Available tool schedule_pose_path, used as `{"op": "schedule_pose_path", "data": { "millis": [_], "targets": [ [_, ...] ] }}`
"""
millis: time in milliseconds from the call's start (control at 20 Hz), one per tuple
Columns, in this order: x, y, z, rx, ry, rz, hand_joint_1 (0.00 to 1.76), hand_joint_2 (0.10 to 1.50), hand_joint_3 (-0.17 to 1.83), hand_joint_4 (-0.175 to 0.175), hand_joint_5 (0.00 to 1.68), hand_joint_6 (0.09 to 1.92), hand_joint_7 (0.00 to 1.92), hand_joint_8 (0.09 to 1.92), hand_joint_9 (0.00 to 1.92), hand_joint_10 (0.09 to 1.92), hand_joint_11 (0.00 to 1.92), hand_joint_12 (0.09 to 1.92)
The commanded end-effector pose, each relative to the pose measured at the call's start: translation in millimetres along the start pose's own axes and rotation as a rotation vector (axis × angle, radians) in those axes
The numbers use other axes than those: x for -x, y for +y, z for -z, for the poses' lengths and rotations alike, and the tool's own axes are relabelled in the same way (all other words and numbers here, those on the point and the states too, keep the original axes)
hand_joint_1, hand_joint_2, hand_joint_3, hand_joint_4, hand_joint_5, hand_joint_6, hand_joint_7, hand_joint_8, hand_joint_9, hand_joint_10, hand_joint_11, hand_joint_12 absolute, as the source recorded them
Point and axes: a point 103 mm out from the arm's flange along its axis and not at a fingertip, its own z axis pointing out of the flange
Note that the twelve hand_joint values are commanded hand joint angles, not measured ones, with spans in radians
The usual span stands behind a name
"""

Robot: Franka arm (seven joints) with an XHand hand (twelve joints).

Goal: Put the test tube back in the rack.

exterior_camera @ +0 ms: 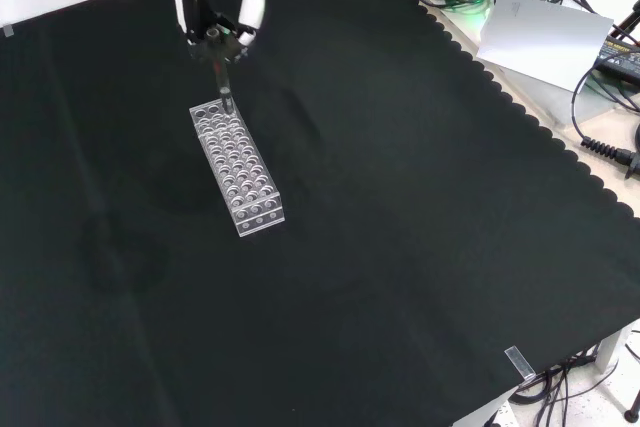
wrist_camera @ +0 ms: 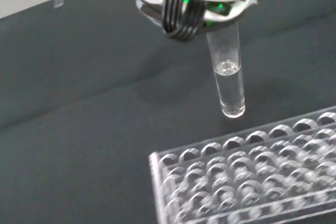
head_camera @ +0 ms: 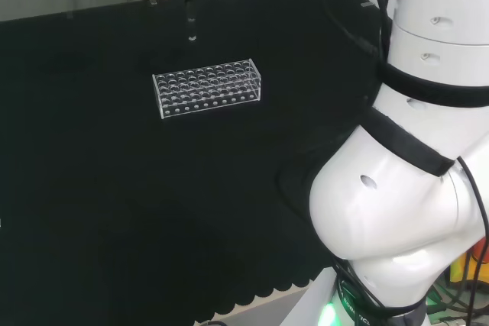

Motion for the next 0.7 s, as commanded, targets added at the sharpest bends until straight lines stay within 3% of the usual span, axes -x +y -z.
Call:
{"op": "schedule_pose_path", "data": {
  "millis": [50, 700],
  "targets": [
    [-18, -6, -20, -0.045, 0.007, 0.053, 1.33, 0.70, 0.55, -0.175, 1.36, 0.16, 1.38, 0.70, 1.59, 0.59, 1.23, 0.91],
    [-39, -2, -59, -0.117, 0.008, 0.092, 1.33, 0.70, 0.55, -0.175, 1.37, 0.16, 1.38, 0.70, 1.59, 0.60, 1.23, 0.91]
  ]
}}
